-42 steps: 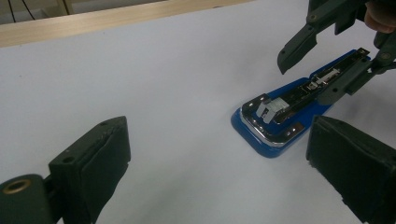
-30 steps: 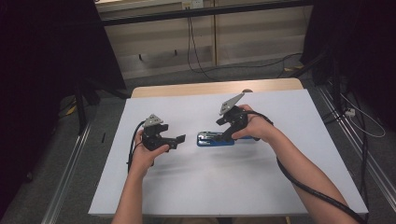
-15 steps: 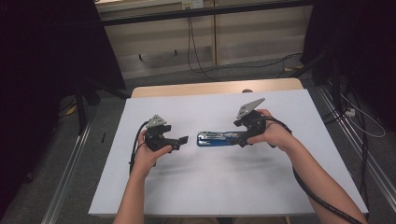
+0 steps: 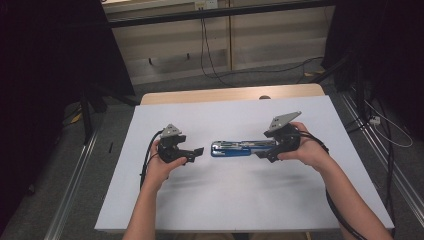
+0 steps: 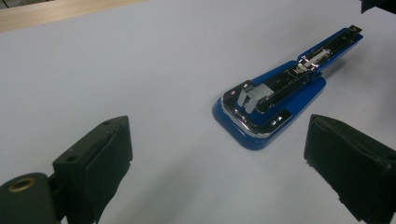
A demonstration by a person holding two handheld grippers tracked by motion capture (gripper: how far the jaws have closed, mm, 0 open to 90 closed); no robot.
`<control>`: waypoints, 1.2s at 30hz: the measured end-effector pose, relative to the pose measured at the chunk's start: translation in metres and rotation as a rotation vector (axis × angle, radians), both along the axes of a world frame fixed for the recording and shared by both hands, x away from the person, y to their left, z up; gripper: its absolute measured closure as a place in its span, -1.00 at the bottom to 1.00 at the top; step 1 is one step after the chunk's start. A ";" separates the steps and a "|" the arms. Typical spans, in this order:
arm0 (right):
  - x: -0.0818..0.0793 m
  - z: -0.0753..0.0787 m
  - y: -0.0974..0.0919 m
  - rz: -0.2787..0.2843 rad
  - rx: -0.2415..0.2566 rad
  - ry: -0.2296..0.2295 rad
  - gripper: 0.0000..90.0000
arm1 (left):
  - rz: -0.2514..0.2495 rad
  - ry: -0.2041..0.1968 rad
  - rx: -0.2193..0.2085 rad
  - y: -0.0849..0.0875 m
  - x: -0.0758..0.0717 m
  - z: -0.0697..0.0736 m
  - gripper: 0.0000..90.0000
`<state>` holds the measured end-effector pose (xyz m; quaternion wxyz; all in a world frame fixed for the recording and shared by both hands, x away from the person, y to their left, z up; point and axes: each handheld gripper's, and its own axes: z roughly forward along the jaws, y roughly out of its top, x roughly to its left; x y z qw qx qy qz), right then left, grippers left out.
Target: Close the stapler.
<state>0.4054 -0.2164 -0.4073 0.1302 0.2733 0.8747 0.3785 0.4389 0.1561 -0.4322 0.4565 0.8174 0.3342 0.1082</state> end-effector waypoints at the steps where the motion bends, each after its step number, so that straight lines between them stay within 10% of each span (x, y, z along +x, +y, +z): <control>1: -0.002 0.000 -0.002 -0.009 0.003 -0.005 -0.62 | -0.001 0.001 0.008 0.000 0.000 0.000 -0.79; 8: -0.011 -0.005 -0.016 -0.081 0.060 -0.017 -0.53 | -0.001 0.029 -0.003 -0.004 -0.001 -0.001 -0.50; 28: -0.022 -0.020 -0.055 -0.244 0.026 -0.049 -0.20 | -0.045 0.039 0.005 -0.014 -0.008 -0.005 0.87; 36: -0.023 -0.028 -0.059 -0.252 0.022 -0.051 0.36 | -0.034 0.051 0.010 -0.017 -0.007 -0.009 1.00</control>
